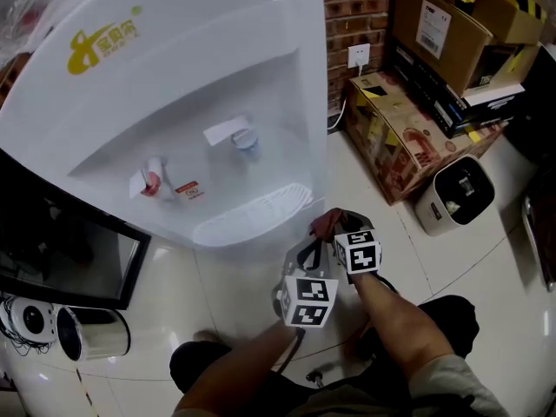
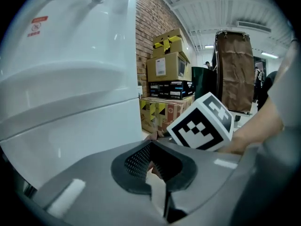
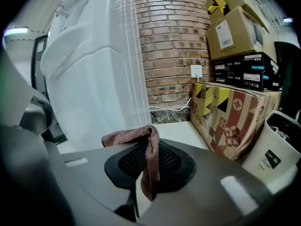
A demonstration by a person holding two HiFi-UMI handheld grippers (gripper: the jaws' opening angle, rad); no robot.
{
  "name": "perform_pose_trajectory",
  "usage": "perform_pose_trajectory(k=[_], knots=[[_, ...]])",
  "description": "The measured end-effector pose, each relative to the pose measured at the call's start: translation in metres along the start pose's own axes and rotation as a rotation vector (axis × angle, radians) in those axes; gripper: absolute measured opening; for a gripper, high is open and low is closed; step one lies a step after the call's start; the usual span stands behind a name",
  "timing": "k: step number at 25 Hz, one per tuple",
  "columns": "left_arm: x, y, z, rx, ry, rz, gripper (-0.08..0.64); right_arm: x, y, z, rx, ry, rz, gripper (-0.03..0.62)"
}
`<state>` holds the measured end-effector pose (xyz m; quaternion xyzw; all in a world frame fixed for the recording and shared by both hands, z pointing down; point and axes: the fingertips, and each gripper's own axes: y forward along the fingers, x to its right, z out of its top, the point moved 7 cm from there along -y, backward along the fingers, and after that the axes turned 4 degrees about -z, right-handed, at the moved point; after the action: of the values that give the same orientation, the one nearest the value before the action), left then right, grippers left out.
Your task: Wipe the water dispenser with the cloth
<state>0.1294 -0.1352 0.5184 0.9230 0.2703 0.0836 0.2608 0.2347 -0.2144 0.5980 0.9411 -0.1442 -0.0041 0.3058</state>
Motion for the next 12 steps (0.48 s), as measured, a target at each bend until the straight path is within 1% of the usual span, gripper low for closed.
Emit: perform_pose_trajectory(k=[4,8,12], knots=[[0.000,0.003,-0.004,-0.012,-0.005,0.002,0.000,0.015,0.000,-0.001,-0.002,0.020,-0.027,0.048],[-0.003,-0.003,-0.005,-0.010,-0.007,0.009,0.000,0.010,-0.002,-0.005,-0.010,0.011,-0.023,0.048],[-0.010,-0.018,-0.007,-0.006,0.019,0.014,0.000,-0.002,-0.005,-0.012,-0.034,0.024,-0.017,0.048]])
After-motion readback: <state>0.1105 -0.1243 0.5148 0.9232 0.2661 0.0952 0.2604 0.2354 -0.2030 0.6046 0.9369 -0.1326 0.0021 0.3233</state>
